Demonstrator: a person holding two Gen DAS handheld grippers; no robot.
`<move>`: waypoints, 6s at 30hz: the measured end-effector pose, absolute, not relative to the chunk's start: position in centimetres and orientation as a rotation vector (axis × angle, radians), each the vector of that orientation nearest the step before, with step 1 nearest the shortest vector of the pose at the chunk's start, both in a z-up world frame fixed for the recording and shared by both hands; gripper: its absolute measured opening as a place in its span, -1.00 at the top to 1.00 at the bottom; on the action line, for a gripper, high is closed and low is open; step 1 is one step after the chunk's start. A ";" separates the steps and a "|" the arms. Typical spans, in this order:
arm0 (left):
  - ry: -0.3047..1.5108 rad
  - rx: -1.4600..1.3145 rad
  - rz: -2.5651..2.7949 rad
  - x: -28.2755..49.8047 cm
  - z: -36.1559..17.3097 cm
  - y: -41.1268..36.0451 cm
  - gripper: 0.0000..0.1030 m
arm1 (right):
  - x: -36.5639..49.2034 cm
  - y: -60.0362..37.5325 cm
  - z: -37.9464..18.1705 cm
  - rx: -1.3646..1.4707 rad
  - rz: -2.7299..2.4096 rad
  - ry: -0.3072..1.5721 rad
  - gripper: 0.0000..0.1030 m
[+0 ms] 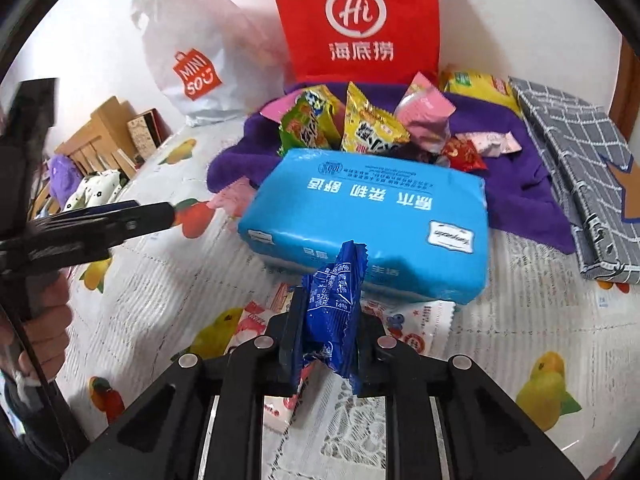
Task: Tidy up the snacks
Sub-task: 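Grasp the blue packet with the right tool while the left tool grasps the pink peach candy, then lift the pink peach candy with the left tool while the right tool lifts the blue packet, then carry the pink candy with the left tool while the right tool carries the blue packet over the towel, then open the left tool to drop the pink candy while the right tool releases the blue packet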
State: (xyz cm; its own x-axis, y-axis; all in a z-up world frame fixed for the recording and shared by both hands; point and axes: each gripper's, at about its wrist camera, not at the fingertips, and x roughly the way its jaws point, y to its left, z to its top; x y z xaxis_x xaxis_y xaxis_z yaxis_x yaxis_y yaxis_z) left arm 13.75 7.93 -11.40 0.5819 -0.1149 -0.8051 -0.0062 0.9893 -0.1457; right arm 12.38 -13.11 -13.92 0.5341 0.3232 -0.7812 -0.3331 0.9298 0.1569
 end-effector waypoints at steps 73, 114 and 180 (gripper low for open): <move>0.925 -0.138 -0.158 11.1 -10.0 3.1 0.28 | 8.4 -21.7 -9.0 0.071 0.282 0.781 0.66; 0.834 -0.116 -0.179 18.5 -2.5 1.2 0.28 | 19.8 -20.4 -3.5 0.034 0.294 0.755 0.66; 1.007 -0.124 -0.230 33.6 -9.5 0.7 0.25 | 35.4 -19.8 -12.5 -0.014 0.262 1.023 0.31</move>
